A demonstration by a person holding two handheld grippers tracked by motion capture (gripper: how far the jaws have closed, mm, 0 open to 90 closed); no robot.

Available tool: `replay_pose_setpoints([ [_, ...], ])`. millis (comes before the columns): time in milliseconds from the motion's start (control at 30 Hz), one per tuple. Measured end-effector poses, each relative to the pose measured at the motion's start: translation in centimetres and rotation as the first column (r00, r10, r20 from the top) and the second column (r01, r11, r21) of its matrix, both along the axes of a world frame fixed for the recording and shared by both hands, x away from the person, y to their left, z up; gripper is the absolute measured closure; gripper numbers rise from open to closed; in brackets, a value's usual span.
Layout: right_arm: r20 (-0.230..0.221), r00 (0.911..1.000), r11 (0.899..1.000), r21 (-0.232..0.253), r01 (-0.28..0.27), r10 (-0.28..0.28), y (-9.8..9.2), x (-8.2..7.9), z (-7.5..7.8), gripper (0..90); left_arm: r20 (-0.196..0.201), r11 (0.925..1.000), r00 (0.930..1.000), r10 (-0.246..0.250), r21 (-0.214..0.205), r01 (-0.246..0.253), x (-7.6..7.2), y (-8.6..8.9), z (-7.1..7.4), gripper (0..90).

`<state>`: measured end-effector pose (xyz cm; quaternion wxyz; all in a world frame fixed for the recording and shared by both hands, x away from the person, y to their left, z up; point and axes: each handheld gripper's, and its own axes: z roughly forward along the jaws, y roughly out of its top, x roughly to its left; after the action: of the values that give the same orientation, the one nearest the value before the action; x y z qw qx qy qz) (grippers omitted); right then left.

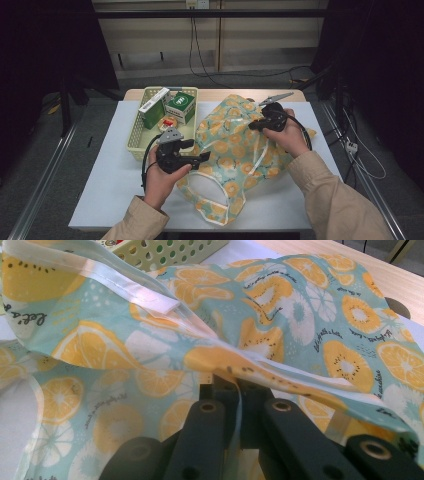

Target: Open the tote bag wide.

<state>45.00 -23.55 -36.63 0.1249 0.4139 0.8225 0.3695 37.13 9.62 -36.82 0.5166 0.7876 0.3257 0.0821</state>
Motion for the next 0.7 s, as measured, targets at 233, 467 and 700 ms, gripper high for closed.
replay_pose_setpoints([
  [233,-0.004,0.9999,1.000,0.016,0.010,-0.010,-0.3,0.1,0.0,90.0,0.033,0.9996,0.9993,0.016,0.025,-0.017,1.7,1.4,0.8,10.4],
  [467,-0.003,1.0000,1.000,0.022,0.009,-0.009,-0.4,0.0,0.4,90.0,0.031,0.9985,0.9982,0.051,0.019,-0.052,3.8,3.5,1.3,6.8],
  [700,-0.008,0.9999,0.999,0.032,0.006,-0.006,-0.3,0.0,0.3,90.0,0.053,0.9976,0.9968,0.060,0.032,-0.062,5.7,4.3,1.5,6.8],
])
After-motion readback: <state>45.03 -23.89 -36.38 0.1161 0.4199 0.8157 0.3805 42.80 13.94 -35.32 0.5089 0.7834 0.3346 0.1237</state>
